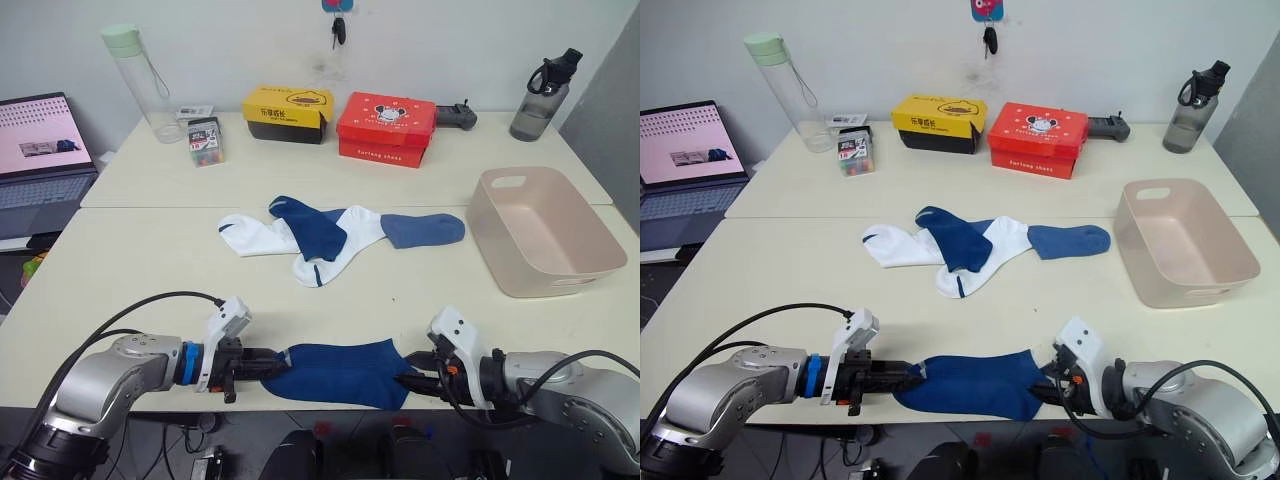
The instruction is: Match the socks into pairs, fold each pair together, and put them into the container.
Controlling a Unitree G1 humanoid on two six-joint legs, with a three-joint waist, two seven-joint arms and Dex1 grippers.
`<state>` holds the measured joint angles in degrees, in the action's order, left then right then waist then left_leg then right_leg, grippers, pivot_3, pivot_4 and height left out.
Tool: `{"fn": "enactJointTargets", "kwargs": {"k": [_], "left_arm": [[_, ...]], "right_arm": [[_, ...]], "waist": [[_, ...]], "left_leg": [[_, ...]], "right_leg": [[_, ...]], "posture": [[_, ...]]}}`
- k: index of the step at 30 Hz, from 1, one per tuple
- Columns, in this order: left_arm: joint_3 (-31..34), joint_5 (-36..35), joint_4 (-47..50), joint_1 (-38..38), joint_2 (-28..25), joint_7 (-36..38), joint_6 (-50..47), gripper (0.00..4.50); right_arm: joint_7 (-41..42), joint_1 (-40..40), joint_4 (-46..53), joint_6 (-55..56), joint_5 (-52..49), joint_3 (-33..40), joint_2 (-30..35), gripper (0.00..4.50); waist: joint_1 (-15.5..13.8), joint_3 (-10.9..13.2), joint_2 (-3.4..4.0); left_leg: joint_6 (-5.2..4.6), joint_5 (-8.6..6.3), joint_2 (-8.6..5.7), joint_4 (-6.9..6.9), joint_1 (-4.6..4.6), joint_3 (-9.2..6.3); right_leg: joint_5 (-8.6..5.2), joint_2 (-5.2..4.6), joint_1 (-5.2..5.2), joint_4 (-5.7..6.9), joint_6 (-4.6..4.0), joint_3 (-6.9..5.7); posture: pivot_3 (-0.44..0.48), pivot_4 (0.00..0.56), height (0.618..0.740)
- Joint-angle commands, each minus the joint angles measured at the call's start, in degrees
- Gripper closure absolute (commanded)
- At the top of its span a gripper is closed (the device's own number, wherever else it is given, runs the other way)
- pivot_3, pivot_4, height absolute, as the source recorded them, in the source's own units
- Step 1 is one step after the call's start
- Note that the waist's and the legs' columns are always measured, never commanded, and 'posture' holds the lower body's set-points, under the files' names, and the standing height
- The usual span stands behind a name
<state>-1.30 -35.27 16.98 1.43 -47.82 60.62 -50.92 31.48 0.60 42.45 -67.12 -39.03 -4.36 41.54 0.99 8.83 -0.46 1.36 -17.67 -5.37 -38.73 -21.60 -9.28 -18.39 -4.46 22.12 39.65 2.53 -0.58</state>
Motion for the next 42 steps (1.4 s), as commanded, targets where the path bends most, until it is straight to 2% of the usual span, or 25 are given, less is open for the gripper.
{"fn": "enactJointTargets", "kwargs": {"k": [1,4,8,13,15,17,21,28,33,39,42], "left_arm": [[3.0,1.2,-1.4,-0.4,-0.2,-3.0,1.1,2.05],[5.9,-0.2,-0.8,-0.5,-0.3,-2.7,1.8,1.23],[12.3,-0.7,0.3,-1.2,0.8,-4.0,7.0,0.02],[15.4,-0.7,-0.2,0.2,2.6,-6.1,10.6,0.02],[16.2,-1.0,-0.3,1.2,3.3,-6.7,11.9,0.02],[18.2,-2.1,-0.4,2.3,4.3,-6.8,13.7,0.02],[20.0,-2.3,0.2,1.7,4.3,-6.8,15.2,0.02],[20.5,-2.3,0.4,1.1,3.4,-5.6,16.5,0.02],[19.3,-1.6,0.7,-0.3,2.4,-3.2,18.2,0.02],[19.0,-2.3,2.1,-0.9,2.1,-2.3,17.8,0.02],[18.8,-2.0,2.7,-0.8,2.0,-2.5,17.6,0.02]], "right_arm": [[0.5,0.4,1.7,3.4,-0.4,2.7,-0.2,0.9],[1.6,0.8,3.4,6.7,-0.9,3.7,-0.4,0.0],[-1.5,2.5,4.5,10.6,0.3,3.4,-4.0,0.0],[-6.1,9.3,3.1,12.3,4.8,-2.2,-8.8,0.0],[-8.8,13.0,0.7,14.1,9.6,-5.7,-10.5,0.0],[-12.4,17.6,-4.0,18.1,16.9,-10.6,-13.0,0.0],[-16.8,23.8,-13.0,20.7,23.7,-15.8,-20.3,0.0],[-14.2,39.6,-35.6,35.4,40.5,-27.5,-22.8,0.0],[-10.8,44.6,-50.8,44.3,45.1,-29.0,-26.6,0.0],[-7.0,45.6,-57.4,49.3,48.8,-29.4,-28.9,0.0],[-9.3,47.0,-62.3,52.6,51.0,-28.3,-31.0,0.0]], "waist": [[-0.1,0.0,0.0],[-0.2,0.0,-0.01],[0.0,0.0,-0.05],[0.0,0.0,-0.04],[0.0,0.0,-0.05],[0.1,0.0,-0.05],[0.7,0.0,-0.06],[0.9,0.0,-0.05],[1.0,0.0,-0.05],[1.0,0.0,-0.04],[1.3,0.0,-0.04]], "left_leg": [[0.0,0.0,0.01,0.0,0.03,0.0],[0.0,0.0,0.02,0.01,0.06,0.0],[0.0,0.0,0.07,0.04,0.04,0.0],[0.01,0.0,0.05,0.03,0.02,0.0],[0.01,0.0,0.05,0.04,0.02,0.0],[0.02,0.0,0.04,0.03,-0.01,0.01],[0.04,0.01,0.05,0.04,-0.01,0.02],[0.05,0.01,0.02,0.01,-0.03,0.05],[0.05,0.01,0.03,0.04,-0.03,0.05],[0.05,0.01,0.03,0.02,-0.06,0.05],[0.05,0.01,0.04,0.02,-0.05,0.05]], "right_leg": [[0.0,0.0,-0.03,0.0,0.0,-0.01],[0.0,0.02,-0.04,0.01,0.0,0.0],[0.0,0.05,0.02,0.0,0.0,0.0],[0.0,0.04,0.04,-0.02,0.0,0.0],[0.0,0.04,0.05,-0.01,0.0,0.0],[0.0,0.04,0.09,-0.02,0.0,0.0],[0.0,0.05,0.14,0.03,-0.01,0.01],[0.01,0.05,0.21,0.08,-0.02,0.03],[0.01,0.06,0.21,0.04,-0.02,0.02],[0.01,0.07,0.24,0.07,-0.02,0.03],[0.01,0.08,0.25,0.11,-0.02,0.05]], "posture": [[0.0,0.15,0.726],[0.0,0.15,0.726],[0.0,0.15,0.726],[0.0,0.15,0.726],[0.0,0.15,0.726],[0.0,0.15,0.726],[0.0,0.15,0.726],[0.0,0.15,0.726],[0.0,0.15,0.726],[0.0,0.15,0.726],[0.0,0.15,0.726]]}}
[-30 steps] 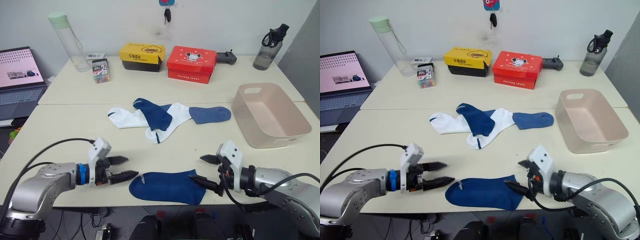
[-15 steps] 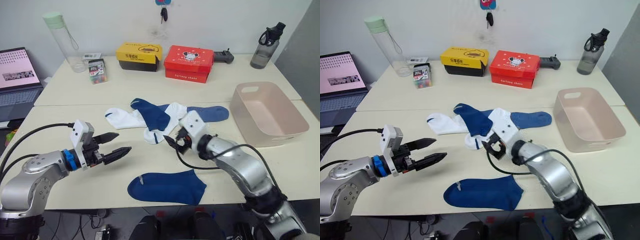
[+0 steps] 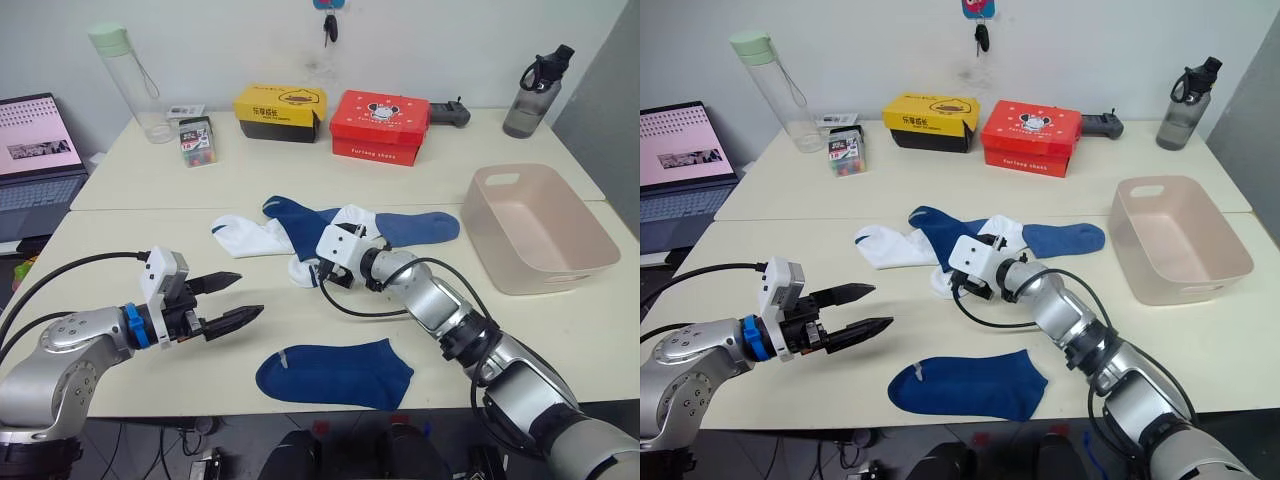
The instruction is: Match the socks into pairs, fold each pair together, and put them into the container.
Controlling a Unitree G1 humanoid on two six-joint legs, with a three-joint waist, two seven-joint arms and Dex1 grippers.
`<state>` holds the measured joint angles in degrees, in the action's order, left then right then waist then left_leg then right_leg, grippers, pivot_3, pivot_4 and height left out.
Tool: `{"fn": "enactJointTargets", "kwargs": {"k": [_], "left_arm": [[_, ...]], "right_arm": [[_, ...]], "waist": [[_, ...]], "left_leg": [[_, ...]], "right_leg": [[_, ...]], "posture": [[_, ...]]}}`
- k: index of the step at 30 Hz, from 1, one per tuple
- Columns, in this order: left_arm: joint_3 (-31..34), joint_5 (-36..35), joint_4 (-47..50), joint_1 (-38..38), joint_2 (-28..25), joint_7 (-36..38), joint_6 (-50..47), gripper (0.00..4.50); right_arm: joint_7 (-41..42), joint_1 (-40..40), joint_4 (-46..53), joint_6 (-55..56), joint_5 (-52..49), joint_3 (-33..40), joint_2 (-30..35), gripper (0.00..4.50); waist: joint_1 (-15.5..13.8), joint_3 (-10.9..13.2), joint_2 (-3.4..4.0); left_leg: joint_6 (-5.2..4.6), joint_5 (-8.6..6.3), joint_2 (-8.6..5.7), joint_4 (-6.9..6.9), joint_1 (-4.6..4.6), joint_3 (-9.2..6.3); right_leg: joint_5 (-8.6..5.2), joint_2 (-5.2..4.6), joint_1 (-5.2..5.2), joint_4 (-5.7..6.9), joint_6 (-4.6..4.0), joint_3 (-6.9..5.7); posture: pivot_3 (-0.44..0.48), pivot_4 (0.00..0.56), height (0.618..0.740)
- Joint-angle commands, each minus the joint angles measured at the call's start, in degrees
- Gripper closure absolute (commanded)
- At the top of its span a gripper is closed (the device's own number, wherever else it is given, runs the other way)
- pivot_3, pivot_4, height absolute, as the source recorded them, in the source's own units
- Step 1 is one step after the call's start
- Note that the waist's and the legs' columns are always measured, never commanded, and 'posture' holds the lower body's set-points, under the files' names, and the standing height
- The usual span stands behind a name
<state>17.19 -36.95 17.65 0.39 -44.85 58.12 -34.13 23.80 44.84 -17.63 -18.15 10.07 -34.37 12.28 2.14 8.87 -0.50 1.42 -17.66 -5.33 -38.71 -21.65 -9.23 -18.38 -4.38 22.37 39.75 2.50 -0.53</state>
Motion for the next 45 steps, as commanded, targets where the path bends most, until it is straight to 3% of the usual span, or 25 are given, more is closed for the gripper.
{"fn": "enactJointTargets", "kwargs": {"k": [1,9,10,13,23,28,32,38,45], "left_arm": [[0.3,-0.3,2.2,0.2,-0.9,-0.1,0.7,0.02],[-0.1,-0.1,2.6,0.5,-1.0,-0.5,0.3,0.02],[-0.1,-0.1,2.4,0.6,-1.0,-0.5,0.3,0.01],[-0.2,0.2,1.4,1.0,-1.1,-0.2,0.6,0.0],[0.2,1.1,0.4,1.0,-0.8,-0.9,1.4,0.0],[1.4,1.3,-1.0,0.8,-1.2,-1.5,1.8,0.0],[2.7,1.8,-2.2,0.8,-1.8,-2.3,2.3,0.0],[3.3,2.0,-2.9,0.9,-2.8,-2.5,2.4,0.0],[1.9,2.8,-3.2,0.9,-4.0,-1.4,3.3,0.0]], "right_arm": [[-2.2,3.2,-3.5,4.6,2.5,2.2,-2.3,0.0],[-1.8,5.0,-10.3,7.8,4.0,4.5,-6.2,0.0],[-1.8,5.2,-10.8,8.1,4.2,4.7,-6.5,0.18],[-0.5,5.5,-12.0,9.1,5.5,4.3,-7.3,0.91],[1.3,4.2,-11.4,10.6,8.5,3.7,-8.2,4.47],[2.7,4.0,-8.3,10.6,6.7,6.0,-9.0,4.47],[9.3,2.4,1.9,5.6,2.1,8.7,-8.2,4.47],[20.8,-2.3,24.9,-15.3,-9.4,12.3,-5.0,4.47],[24.0,-5.0,43.6,-34.9,-21.4,18.2,1.8,4.47]], "waist": [[0.3,0.0,0.0],[0.6,0.0,0.01],[0.6,0.0,0.01],[0.7,0.0,0.01],[0.8,0.0,0.02],[0.9,0.0,0.02],[1.0,0.0,0.03],[0.8,0.0,0.03],[0.4,0.0,0.04]], "left_leg": [[0.0,0.0,0.0,0.0,0.0,0.01],[0.01,0.0,0.0,0.0,0.0,0.0],[0.01,0.0,0.0,0.0,0.0,0.0],[0.02,0.0,0.0,0.0,0.0,0.0],[0.02,0.0,0.0,0.0,-0.01,0.01],[0.03,0.0,0.0,0.01,-0.03,0.01],[0.03,-0.01,0.01,0.0,-0.09,0.0],[0.04,-0.01,0.01,0.0,-0.15,-0.02],[0.04,-0.01,0.01,0.01,-0.17,-0.03]], "right_leg": [[0.0,0.0,0.02,0.03,0.0,0.01],[0.0,0.01,0.05,0.08,0.0,0.01],[0.0,0.01,0.05,0.08,0.0,0.02],[0.0,0.01,0.06,0.09,0.0,0.02],[0.0,0.02,0.12,0.12,0.0,0.04],[0.0,0.04,0.16,0.13,0.0,0.06],[0.0,0.05,0.25,0.16,0.0,0.07],[0.0,0.04,0.26,0.14,0.0,0.07],[0.0,0.03,0.27,0.12,-0.01,0.07]], "posture": [[0.0,0.15,0.726],[0.0,0.15,0.726],[0.0,0.15,0.726],[0.0,0.15,0.726],[0.0,0.15,0.726],[0.0,0.15,0.726],[0.0,0.15,0.726],[0.0,0.15,0.726],[0.0,0.15,0.726]]}}
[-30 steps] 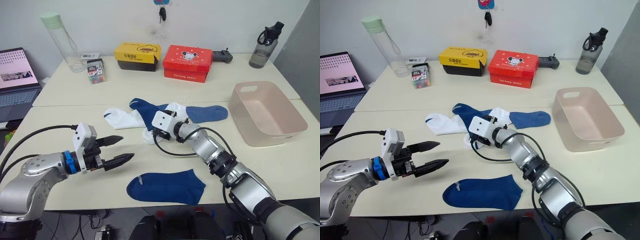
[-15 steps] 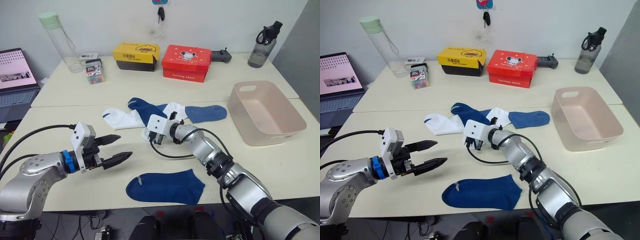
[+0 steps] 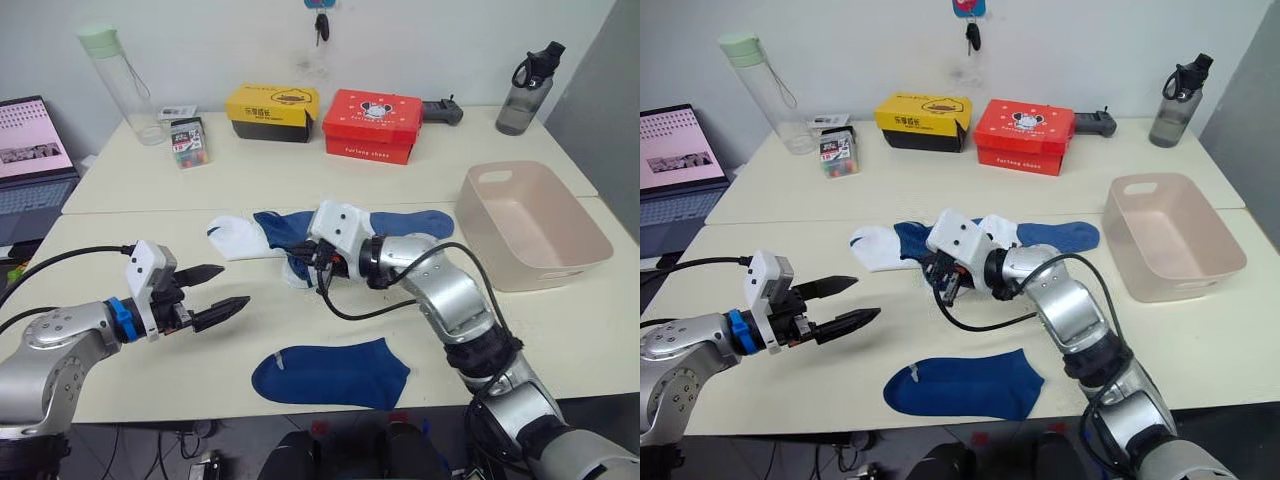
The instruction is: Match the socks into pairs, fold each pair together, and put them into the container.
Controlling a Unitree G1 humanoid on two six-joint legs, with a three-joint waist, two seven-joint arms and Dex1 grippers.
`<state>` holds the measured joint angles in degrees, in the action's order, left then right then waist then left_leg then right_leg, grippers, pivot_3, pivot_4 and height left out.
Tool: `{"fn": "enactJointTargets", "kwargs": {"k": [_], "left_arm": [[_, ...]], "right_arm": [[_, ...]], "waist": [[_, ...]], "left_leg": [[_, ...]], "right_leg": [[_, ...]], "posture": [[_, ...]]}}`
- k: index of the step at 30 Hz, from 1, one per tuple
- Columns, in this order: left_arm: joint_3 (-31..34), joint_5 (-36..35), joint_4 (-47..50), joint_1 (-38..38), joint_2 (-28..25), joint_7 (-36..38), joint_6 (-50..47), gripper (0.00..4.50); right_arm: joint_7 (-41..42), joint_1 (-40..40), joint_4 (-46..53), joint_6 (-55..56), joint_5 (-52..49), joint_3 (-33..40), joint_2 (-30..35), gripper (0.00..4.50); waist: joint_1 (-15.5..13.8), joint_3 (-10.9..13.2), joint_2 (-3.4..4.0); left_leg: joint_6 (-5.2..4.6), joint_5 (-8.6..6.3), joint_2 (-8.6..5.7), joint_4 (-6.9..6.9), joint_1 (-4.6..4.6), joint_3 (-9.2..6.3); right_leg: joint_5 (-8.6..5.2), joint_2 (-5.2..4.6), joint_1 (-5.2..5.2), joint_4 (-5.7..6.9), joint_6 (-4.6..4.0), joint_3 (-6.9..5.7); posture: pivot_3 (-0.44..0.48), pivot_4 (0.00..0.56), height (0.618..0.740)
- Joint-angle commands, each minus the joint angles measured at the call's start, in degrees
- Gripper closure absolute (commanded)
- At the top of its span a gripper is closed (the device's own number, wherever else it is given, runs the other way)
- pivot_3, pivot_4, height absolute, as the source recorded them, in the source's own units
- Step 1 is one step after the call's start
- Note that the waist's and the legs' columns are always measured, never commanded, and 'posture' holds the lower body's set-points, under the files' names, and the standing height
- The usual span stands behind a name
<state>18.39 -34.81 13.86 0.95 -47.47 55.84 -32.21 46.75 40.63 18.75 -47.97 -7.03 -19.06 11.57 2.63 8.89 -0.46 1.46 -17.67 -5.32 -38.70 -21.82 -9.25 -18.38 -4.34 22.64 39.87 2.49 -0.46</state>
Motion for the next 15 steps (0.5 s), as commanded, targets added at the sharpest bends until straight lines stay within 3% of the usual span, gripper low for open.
{"fn": "enactJointTargets", "kwargs": {"k": [1,11,15], "left_arm": [[0.2,1.5,0.2,0.3,-1.5,1.2,2.2,0.0],[-14.2,14.8,-5.5,6.5,2.4,0.7,14.1,0.0],[-17.9,18.7,-7.9,7.6,3.8,1.1,18.5,0.0]], "right_arm": [[1.0,-0.9,8.3,-6.2,-5.2,3.2,3.5,4.47],[3.9,-2.3,14.2,-5.1,-9.4,1.9,16.8,4.47],[4.2,-3.4,15.8,-5.0,-11.0,2.7,19.4,4.47]], "waist": [[-0.3,0.0,0.0],[-0.9,0.0,-0.01],[-0.7,0.0,-0.03]], "left_leg": [[0.0,0.0,-0.01,0.0,0.0,0.0],[0.0,0.0,-0.04,0.0,-0.02,0.03],[0.0,0.0,-0.03,-0.01,-0.03,0.03]], "right_leg": [[0.0,-0.01,-0.01,-0.02,0.0,0.0],[0.0,-0.05,-0.02,-0.02,0.0,-0.02],[0.0,-0.05,-0.03,-0.01,0.0,-0.03]], "posture": [[0.0,0.15,0.726],[0.0,0.15,0.726],[0.0,0.15,0.726]]}}
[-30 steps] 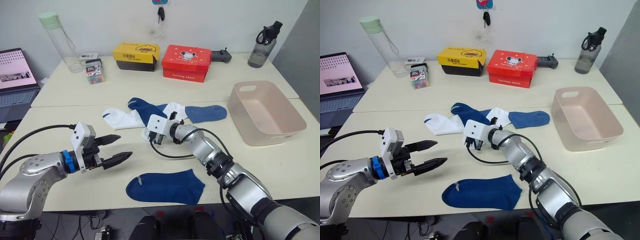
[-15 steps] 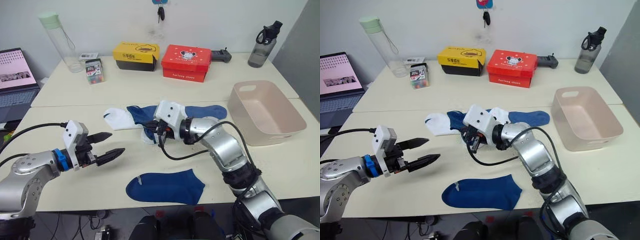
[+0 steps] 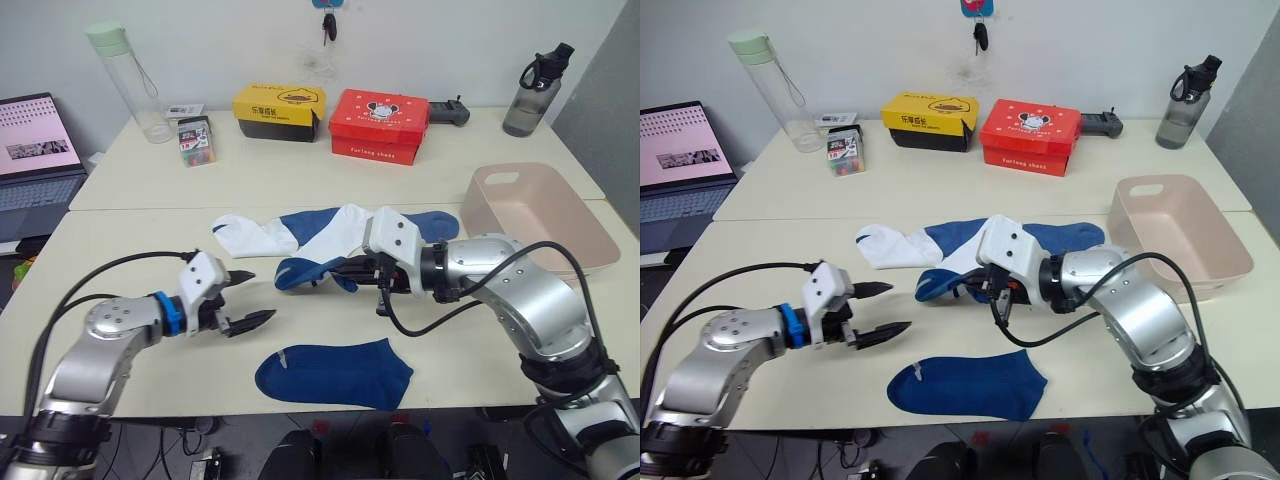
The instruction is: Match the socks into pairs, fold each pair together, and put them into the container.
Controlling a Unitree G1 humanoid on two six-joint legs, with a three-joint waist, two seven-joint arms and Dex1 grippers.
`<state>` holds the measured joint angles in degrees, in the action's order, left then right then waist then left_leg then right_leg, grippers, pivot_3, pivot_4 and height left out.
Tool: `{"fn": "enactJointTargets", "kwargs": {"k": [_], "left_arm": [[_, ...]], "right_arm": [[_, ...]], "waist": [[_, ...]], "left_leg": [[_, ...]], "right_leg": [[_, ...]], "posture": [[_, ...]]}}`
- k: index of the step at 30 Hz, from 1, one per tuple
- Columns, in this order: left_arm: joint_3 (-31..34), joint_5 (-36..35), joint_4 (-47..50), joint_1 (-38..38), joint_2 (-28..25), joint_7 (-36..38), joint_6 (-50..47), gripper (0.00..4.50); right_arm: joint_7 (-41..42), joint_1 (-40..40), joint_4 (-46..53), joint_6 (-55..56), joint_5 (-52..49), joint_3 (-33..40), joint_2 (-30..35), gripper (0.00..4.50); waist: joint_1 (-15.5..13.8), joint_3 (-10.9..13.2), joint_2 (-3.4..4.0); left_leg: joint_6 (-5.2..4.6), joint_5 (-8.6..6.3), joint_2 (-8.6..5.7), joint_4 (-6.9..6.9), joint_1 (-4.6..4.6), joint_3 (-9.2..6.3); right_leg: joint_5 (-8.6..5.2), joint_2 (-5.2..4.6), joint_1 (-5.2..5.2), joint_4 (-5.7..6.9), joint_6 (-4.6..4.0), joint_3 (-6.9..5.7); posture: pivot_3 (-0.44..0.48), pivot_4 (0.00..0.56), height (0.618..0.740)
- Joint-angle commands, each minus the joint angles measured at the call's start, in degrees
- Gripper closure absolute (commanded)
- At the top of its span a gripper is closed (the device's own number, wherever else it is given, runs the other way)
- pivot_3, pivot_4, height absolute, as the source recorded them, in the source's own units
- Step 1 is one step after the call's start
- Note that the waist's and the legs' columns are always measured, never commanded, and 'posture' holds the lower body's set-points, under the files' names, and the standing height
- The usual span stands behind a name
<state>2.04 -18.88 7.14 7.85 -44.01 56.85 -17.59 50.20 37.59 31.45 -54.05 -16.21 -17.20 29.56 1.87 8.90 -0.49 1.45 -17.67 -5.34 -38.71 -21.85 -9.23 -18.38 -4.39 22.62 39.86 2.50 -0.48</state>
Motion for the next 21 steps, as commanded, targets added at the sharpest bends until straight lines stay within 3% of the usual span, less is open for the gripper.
{"fn": "enactJointTargets", "kwargs": {"k": [1,9,12,16,21], "left_arm": [[-2.0,3.1,-2.4,1.2,1.3,-0.4,4.4,0.0],[-6.7,11.2,-17.6,8.2,8.3,-4.3,17.4,0.0],[-7.1,11.8,-20.4,9.3,9.3,-3.2,22.0,0.57],[-7.2,11.3,-21.0,9.2,8.6,-0.6,25.1,1.82],[-5.2,8.1,-17.1,8.9,3.7,5.7,23.9,3.36]], "right_arm": [[0.6,-0.5,3.7,0.8,-2.4,1.1,1.8,4.47],[-1.2,-1.6,5.6,-0.1,-5.0,2.0,3.3,4.47],[-1.6,-2.3,5.9,-0.3,-5.8,2.4,4.0,4.5],[-2.5,-3.2,5.9,-0.1,-6.5,2.6,4.9,4.5],[-3.5,-5.4,5.8,-0.7,-7.5,4.1,6.1,4.5]], "waist": [[0.0,0.0,0.0],[-0.4,0.0,-0.04],[-0.4,0.0,-0.06],[-0.3,0.0,-0.06],[-0.3,0.0,-0.06]], "left_leg": [[0.0,0.0,0.0,0.0,0.0,0.0],[0.0,0.0,-0.03,-0.07,-0.03,-0.02],[0.0,0.0,-0.06,-0.09,-0.02,-0.02],[0.0,0.0,-0.04,-0.08,-0.02,-0.03],[0.0,0.0,-0.04,-0.07,-0.02,-0.03]], "right_leg": [[0.0,0.0,0.0,0.0,0.0,0.0],[0.0,-0.02,-0.03,0.0,0.0,-0.06],[0.01,-0.07,-0.07,-0.02,0.01,-0.08],[0.01,-0.06,-0.06,0.01,0.01,-0.08],[0.0,-0.06,-0.05,0.0,0.01,-0.08]], "posture": [[0.0,0.15,0.726],[0.0,0.15,0.726],[0.0,0.15,0.726],[0.0,0.15,0.726],[0.0,0.15,0.726]]}}
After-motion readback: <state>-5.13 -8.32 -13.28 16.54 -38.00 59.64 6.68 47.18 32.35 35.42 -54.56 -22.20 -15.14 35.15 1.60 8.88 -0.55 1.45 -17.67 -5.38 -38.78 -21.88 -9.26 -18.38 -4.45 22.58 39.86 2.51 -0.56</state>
